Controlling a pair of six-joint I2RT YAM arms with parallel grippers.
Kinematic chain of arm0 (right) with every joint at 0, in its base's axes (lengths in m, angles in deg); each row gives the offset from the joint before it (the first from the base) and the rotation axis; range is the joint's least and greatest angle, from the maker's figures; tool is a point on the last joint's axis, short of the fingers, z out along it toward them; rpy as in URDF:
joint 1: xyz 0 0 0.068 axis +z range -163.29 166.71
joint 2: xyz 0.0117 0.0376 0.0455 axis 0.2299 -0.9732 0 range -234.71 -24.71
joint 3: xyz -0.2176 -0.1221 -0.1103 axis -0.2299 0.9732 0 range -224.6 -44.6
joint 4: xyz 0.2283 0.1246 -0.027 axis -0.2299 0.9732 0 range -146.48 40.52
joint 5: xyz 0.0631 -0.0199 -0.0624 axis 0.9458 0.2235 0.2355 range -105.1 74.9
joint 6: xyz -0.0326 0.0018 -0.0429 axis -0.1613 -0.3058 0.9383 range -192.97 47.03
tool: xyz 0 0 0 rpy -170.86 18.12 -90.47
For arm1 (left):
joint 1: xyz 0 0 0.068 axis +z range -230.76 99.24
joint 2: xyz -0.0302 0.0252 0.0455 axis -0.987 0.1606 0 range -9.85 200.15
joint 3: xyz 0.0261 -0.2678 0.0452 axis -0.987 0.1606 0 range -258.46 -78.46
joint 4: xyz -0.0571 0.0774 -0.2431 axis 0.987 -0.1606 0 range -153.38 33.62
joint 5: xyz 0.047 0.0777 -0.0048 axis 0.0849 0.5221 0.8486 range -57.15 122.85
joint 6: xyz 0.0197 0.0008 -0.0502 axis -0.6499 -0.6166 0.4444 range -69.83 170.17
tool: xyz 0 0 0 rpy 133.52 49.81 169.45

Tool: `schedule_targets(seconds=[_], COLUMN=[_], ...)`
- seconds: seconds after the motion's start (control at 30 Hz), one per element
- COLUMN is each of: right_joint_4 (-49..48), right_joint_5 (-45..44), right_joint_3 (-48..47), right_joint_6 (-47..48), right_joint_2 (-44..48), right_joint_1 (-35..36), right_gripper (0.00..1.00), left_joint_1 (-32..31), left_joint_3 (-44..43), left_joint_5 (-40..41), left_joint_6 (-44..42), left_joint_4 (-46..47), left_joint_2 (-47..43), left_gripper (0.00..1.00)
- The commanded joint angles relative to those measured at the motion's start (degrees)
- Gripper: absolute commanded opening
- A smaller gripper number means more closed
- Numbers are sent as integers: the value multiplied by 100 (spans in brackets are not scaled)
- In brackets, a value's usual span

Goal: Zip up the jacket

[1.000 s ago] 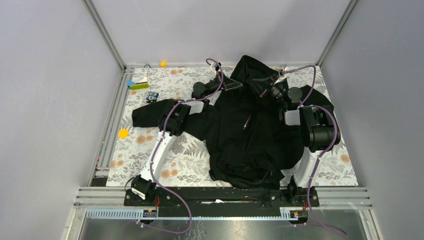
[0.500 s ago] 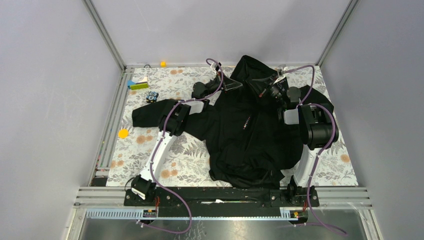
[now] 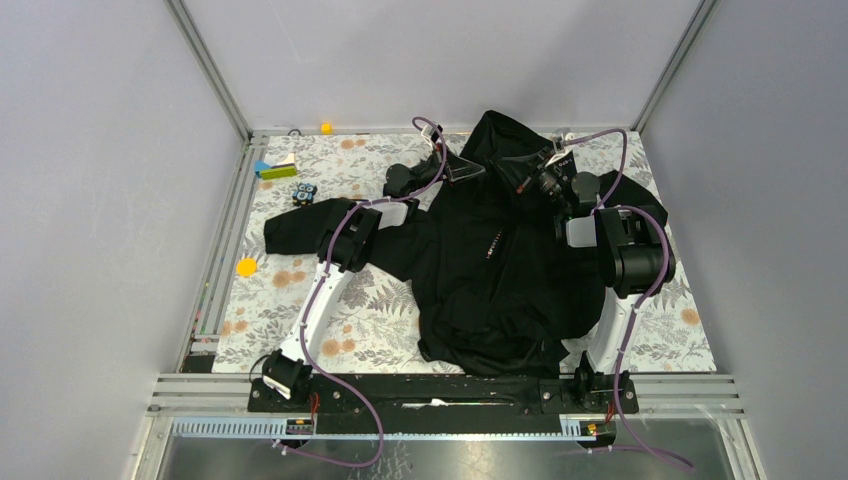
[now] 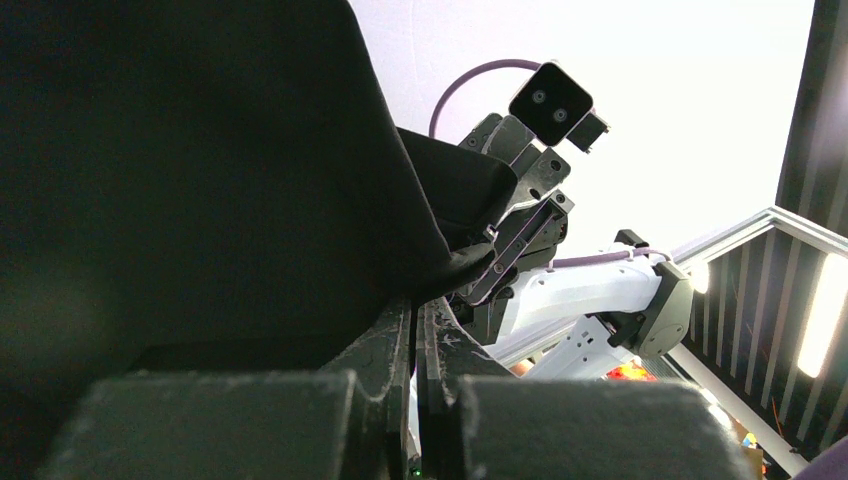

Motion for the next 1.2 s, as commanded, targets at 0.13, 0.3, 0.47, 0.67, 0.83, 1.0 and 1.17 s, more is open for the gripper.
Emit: schedule_targets(seconds=[0.13,0.3,0.47,0.67,0.83,1.0,1.17], right_joint_4=[-1049,-1056,-1053,-1048,-1023,-1028,-1054], right_joint_5=[191,252,248,218,232,177,115], right_joint_3=[-203,-205,-242,-329,-388,-407,-414], right_joint_6=[79,99,83,89,94,117,128], right_joint_2=[-66,-77,-105,-160,-213,-211,-201], right_joint_1=[74,76,82,124,153,168,204], right_gripper=[0,0,0,0,0,0,0], left_joint_1=[-41,-33,-40,-67,-93,-115,-154], left_joint_3=[-187,-196,-193,-205,-216,-181,-155], left_joint_5=[-105,-101,-119,-113,-143,-157,-171], left_joint_6=[-34,-19,-23,-26,-51,-109,-236], left_joint_4=[616,616,615,584,562,507,331], left_joint_2=[-61,-44,-62,-54,-77,-106,-142], left_gripper=[0,0,0,0,0,0,0])
